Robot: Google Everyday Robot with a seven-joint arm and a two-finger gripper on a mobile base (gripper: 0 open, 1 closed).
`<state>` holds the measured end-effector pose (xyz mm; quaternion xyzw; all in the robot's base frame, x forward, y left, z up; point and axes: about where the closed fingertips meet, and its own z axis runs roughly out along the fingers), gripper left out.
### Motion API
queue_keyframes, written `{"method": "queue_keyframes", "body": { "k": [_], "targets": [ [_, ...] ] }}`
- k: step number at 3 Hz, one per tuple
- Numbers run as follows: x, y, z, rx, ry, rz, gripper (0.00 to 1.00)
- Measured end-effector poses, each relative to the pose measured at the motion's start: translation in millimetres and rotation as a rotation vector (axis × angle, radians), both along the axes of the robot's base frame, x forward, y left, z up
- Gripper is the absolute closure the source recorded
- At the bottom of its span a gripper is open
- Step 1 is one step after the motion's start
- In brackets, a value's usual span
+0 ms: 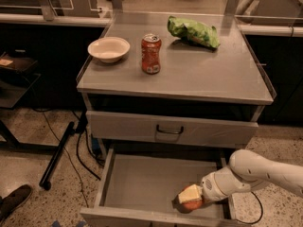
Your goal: Place apple into middle drawer
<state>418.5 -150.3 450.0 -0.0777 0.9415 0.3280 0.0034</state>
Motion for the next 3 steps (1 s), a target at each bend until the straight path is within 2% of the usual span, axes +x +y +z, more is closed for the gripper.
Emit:
{"method": "queue_keyframes", "body": {
  "k": [1,2,3],
  "targets": [
    [-2.7,10.1,-7.2,0.019,0.008,-0.018,1.0],
    [19.5,22.0,-19.3,0.038,-0.025,-0.134,1.0],
    [45.8,27.6,-30.8,0.022,-0.066,-0.203,1.0]
  ]
}}
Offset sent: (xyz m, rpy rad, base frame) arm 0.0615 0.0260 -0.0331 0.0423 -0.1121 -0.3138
